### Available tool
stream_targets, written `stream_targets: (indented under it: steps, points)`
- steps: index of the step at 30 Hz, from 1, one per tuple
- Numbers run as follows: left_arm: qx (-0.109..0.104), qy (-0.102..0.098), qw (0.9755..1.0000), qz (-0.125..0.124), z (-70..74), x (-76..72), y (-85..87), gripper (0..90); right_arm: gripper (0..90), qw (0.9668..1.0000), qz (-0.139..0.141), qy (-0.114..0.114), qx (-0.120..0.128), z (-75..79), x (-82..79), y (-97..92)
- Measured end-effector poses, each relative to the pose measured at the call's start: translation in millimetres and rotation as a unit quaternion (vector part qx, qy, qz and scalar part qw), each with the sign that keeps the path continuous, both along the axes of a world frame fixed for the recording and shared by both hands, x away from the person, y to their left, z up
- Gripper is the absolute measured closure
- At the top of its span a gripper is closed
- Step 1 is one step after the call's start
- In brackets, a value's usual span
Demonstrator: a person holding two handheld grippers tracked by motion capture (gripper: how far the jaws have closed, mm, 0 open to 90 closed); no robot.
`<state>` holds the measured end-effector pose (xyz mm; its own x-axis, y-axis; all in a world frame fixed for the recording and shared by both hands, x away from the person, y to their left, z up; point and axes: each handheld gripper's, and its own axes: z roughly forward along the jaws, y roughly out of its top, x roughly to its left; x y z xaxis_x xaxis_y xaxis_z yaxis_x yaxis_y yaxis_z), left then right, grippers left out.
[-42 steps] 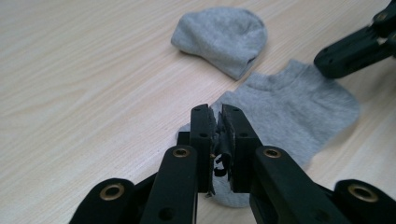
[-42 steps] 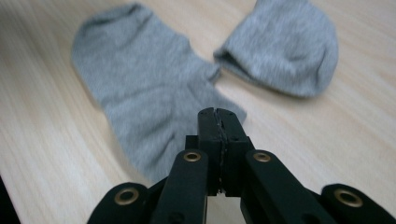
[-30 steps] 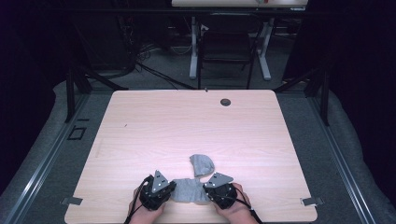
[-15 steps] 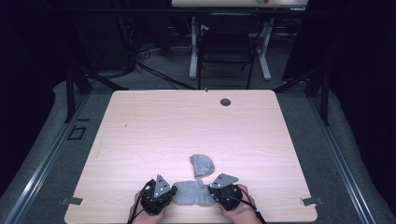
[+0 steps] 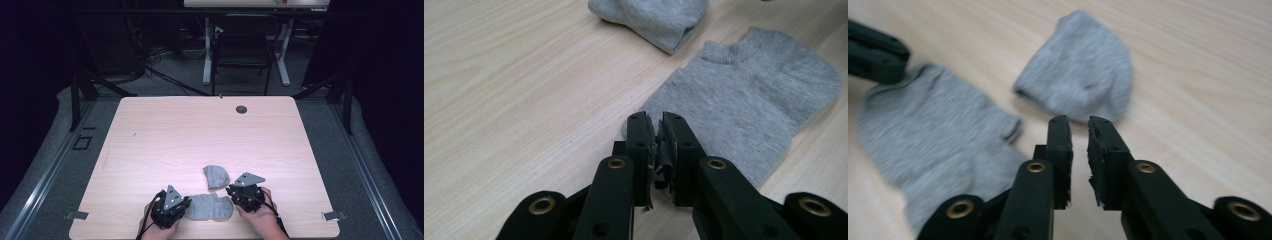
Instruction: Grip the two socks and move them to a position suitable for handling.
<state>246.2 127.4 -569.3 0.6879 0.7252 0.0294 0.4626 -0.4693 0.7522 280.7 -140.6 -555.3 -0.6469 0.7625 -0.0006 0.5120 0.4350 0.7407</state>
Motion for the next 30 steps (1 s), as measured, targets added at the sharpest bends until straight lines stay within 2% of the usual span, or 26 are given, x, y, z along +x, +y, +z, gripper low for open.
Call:
stream_targets:
  steps: [3, 6, 15, 20, 22, 27, 28, 30]
  points:
    - [-0.003, -0.006, 1.0000, 0.005, 2.8, 1.8, 3.1, 79.9, 77.4, 0.9996, -0.023, 0.002, 0.016, -0.2, 18.1, -3.2]
    - [-0.007, -0.007, 0.9999, 0.012, 4.1, 4.1, 7.5, 78.9, 76.2, 0.9995, -0.028, 0.010, 0.011, -5.2, 29.4, -2.6]
    - [-0.012, -0.009, 0.9998, 0.016, 5.3, 5.4, 10.1, 77.7, 72.9, 0.9994, -0.029, 0.020, 0.000, -14.8, 37.0, 4.3]
    - [-0.009, -0.008, 0.9998, 0.014, 4.7, 6.2, 10.3, 77.4, 79.3, 0.9989, -0.025, 0.038, 0.006, -19.8, 42.6, 3.9]
    - [-0.008, -0.007, 0.9998, 0.016, 3.7, 6.5, 10.1, 77.4, 79.6, 0.9990, -0.024, 0.039, 0.004, -20.1, 42.6, 4.2]
    - [-0.008, -0.009, 0.9998, 0.014, 4.4, 6.8, 10.7, 77.3, 77.1, 0.9992, -0.033, 0.015, 0.018, -12.7, 39.2, 3.5]
    - [-0.008, -0.008, 0.9998, 0.016, 4.0, 6.5, 10.0, 77.3, 73.9, 0.9988, -0.034, 0.016, 0.030, -7.8, 40.1, 2.9]
    - [-0.008, -0.008, 0.9998, 0.016, 3.9, 6.3, 9.6, 77.4, 73.4, 0.9988, -0.033, 0.013, 0.033, -5.9, 41.5, 3.1]
